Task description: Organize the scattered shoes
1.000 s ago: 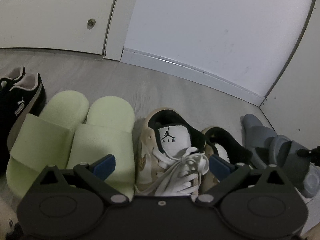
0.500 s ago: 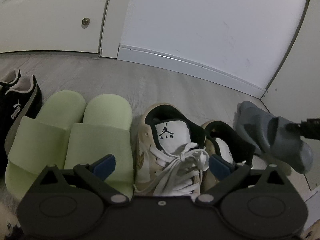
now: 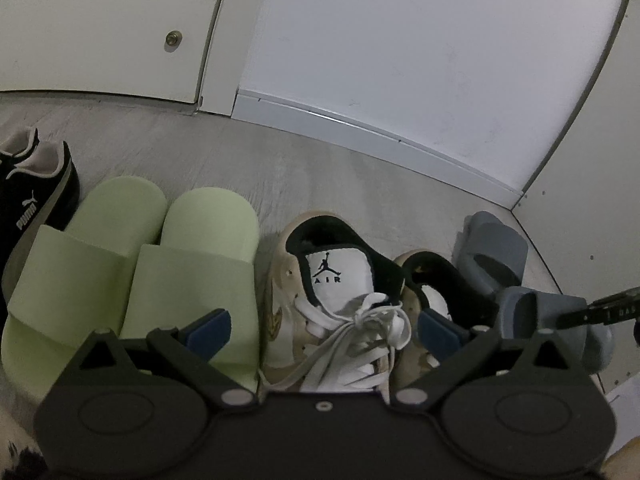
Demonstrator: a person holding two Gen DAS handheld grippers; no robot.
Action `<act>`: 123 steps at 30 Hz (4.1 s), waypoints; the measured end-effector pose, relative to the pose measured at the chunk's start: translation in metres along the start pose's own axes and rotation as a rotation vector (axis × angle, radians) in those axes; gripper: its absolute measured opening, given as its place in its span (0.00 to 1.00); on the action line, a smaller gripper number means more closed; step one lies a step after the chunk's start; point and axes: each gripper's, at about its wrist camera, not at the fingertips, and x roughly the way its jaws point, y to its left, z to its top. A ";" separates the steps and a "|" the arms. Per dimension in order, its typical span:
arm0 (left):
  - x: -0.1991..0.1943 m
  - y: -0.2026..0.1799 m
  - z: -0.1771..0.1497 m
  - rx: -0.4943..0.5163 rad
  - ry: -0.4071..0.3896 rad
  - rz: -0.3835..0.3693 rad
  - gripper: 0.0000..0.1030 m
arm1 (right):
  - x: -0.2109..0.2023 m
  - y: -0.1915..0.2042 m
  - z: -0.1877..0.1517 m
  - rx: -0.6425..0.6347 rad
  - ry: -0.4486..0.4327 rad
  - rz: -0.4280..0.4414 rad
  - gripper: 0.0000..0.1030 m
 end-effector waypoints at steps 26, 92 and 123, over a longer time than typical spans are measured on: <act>0.001 0.001 -0.001 0.008 0.003 0.005 0.98 | 0.033 0.007 -0.001 0.047 0.086 0.115 0.28; -0.011 0.006 0.002 -0.005 -0.046 -0.001 0.98 | 0.097 0.104 -0.077 -0.906 0.268 -0.761 0.74; -0.012 0.008 0.003 -0.025 -0.047 -0.030 0.98 | 0.066 0.036 -0.019 0.399 -0.151 -0.679 0.90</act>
